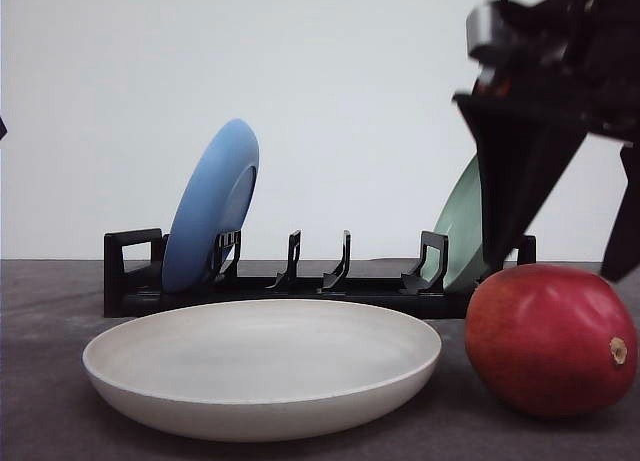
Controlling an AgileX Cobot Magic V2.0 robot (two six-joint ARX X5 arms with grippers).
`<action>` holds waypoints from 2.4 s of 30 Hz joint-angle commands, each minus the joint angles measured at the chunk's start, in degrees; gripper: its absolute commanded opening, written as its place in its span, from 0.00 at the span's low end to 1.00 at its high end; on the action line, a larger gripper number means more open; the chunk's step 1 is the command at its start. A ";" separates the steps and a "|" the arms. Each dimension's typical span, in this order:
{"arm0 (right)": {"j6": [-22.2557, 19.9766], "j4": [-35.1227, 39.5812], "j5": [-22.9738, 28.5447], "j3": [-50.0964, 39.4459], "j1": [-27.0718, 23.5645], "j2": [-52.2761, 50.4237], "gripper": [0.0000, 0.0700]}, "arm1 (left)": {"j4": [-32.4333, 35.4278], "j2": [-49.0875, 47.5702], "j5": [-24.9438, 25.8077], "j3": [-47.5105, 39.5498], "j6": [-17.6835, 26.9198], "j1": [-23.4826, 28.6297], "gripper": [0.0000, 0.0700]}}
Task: Place pomegranate in white plate
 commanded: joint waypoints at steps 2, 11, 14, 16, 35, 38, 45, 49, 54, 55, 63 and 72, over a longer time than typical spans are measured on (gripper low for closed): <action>0.63 0.06 -0.85 0.94 0.62 2.35 0.92 | 0.59 0.44 0.24 0.96 0.37 0.02 0.62; 0.42 1.11 -2.21 0.94 0.63 7.66 0.92 | 0.57 0.44 0.24 0.96 0.17 0.02 0.62; 0.40 1.17 -2.49 0.94 0.63 9.10 0.91 | 0.59 0.44 0.24 0.96 0.17 0.02 0.62; 0.34 1.23 -3.09 0.94 0.63 9.92 0.85 | 0.57 0.44 0.22 0.96 0.17 0.02 0.62; -10.12 -8.39 -4.06 13.86 0.55 10.09 0.69 | 0.48 0.44 0.22 0.95 -0.23 0.02 0.62; -10.68 -4.84 -6.59 14.82 1.37 10.11 0.69 | 0.50 0.44 0.22 0.96 -0.24 0.02 0.62; -11.12 7.89 -9.26 14.82 5.36 12.53 0.69 | 0.59 0.44 0.22 0.96 -0.24 0.02 0.62; -11.60 13.62 -9.24 14.82 7.89 15.92 0.69 | 0.59 0.44 0.22 0.96 -0.24 0.02 0.62; -12.83 18.46 -9.21 14.82 10.36 20.50 0.69 | 0.61 0.44 0.22 0.96 -0.24 0.02 0.62; -12.90 19.17 -9.17 14.82 10.59 21.21 0.69 | 0.61 0.44 0.22 0.96 -0.24 0.02 0.62; -12.34 21.61 -8.26 14.82 11.56 25.74 0.69 | 1.14 0.44 0.22 0.96 -0.24 0.02 0.62; -11.61 21.24 -7.76 14.82 11.55 28.05 0.69 | 1.40 0.44 0.22 0.96 -0.22 0.02 0.62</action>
